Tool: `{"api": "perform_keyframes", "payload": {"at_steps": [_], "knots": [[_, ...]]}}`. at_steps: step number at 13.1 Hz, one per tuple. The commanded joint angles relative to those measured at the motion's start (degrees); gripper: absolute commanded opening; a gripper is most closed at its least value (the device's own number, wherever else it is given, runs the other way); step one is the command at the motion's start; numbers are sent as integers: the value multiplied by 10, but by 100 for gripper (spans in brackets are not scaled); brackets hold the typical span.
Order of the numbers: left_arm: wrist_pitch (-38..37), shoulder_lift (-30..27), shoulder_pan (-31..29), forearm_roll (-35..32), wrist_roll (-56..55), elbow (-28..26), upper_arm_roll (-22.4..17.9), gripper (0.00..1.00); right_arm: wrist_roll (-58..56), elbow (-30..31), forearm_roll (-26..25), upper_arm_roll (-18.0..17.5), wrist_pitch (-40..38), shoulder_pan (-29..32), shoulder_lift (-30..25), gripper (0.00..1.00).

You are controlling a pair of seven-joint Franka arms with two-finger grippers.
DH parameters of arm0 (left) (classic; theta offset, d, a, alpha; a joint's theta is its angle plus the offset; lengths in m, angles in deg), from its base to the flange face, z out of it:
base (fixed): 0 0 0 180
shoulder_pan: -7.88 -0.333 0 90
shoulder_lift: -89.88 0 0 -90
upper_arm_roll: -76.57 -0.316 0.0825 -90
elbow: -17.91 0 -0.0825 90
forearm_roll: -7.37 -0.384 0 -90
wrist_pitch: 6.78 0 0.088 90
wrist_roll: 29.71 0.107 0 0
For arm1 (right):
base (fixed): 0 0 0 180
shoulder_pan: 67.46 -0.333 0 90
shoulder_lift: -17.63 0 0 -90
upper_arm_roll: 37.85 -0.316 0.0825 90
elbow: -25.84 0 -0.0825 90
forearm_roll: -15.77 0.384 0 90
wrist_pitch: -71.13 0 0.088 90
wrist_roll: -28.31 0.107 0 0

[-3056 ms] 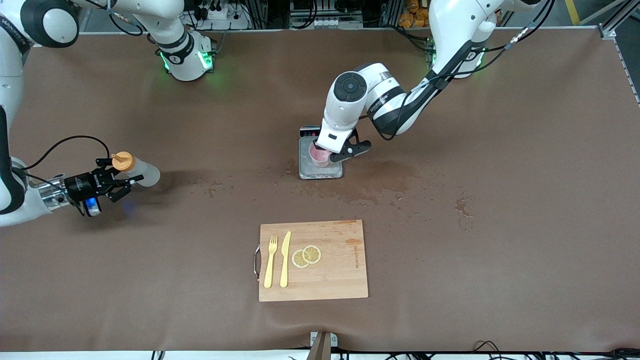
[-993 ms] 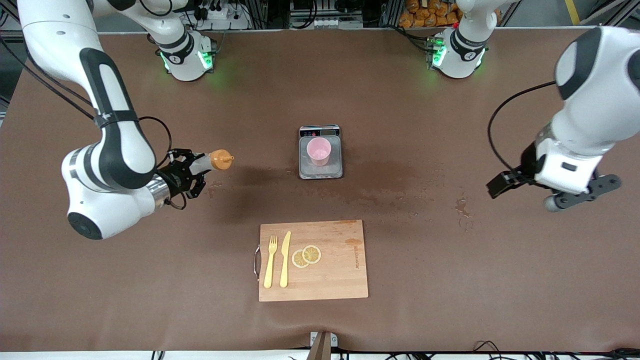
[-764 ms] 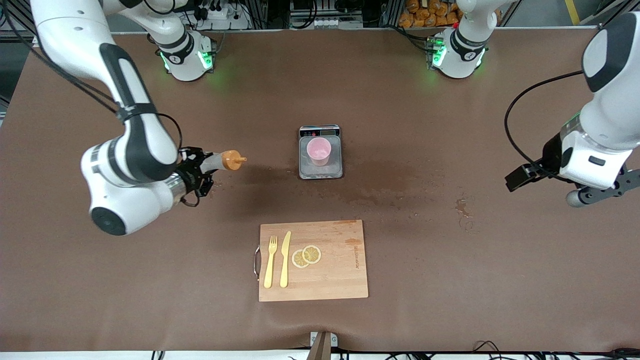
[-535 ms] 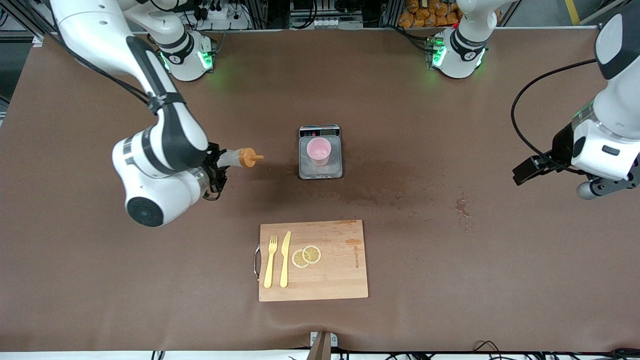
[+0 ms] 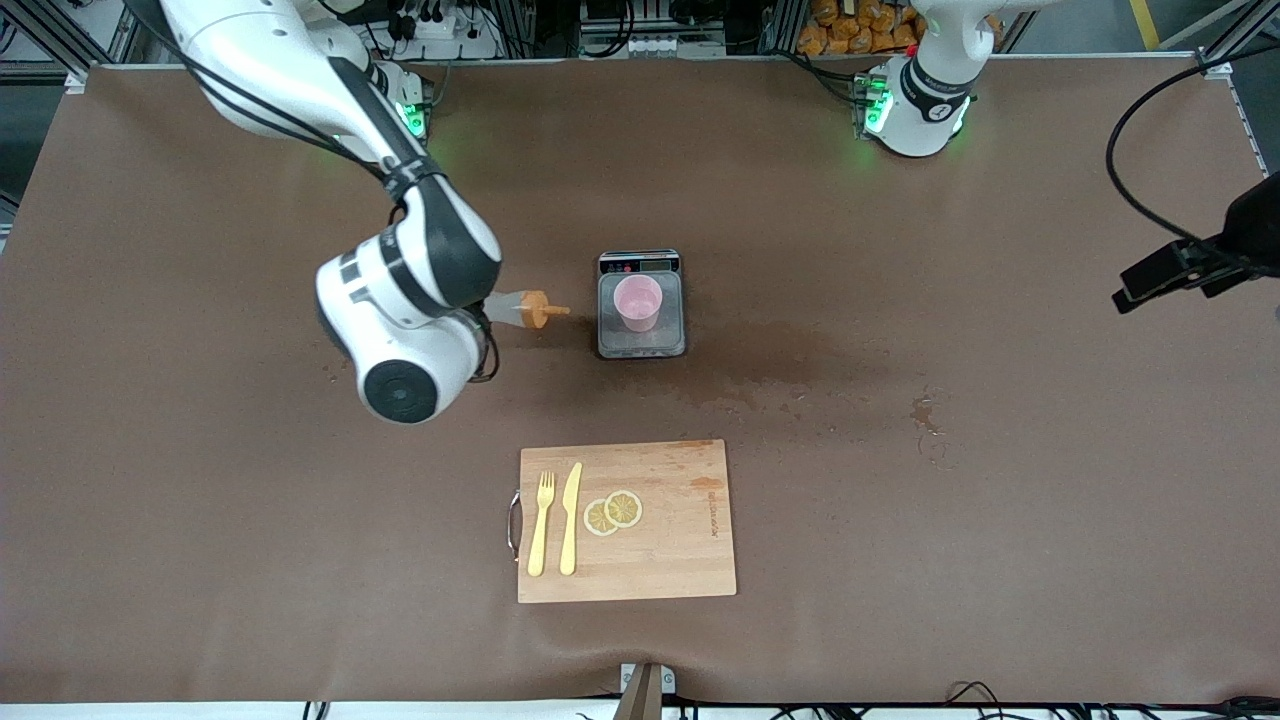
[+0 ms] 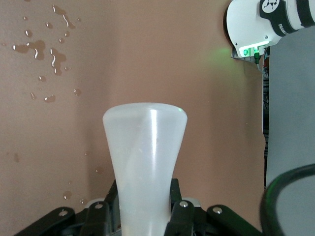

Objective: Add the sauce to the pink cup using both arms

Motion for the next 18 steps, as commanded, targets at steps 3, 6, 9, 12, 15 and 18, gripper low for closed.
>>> {"api": "perform_keyframes", "payload": {"at_steps": [3, 6, 9, 12, 15, 18], "knots": [[-16, -34, 13, 14, 10, -28, -10, 100, 34, -28, -48, 5, -33, -29, 10, 41], [-17, -34, 11, 16, 9, -28, -6, 100, 36, -41, -88, 5, -67, -50, 10, 40], [-18, -29, 9, 16, 9, -33, -5, 100, 39, -58, -91, 6, -90, -52, 10, 40], [-18, -27, 8, 16, 9, -33, -5, 100, 43, -58, -98, 6, -87, -56, 17, 38], [-17, -27, 8, 16, 9, -34, -5, 100, 43, -57, -111, 6, -85, -65, 23, 31], [-18, -27, 7, 16, 9, -32, -5, 100, 42, -56, -133, 5, -90, -73, 29, 30]]}}
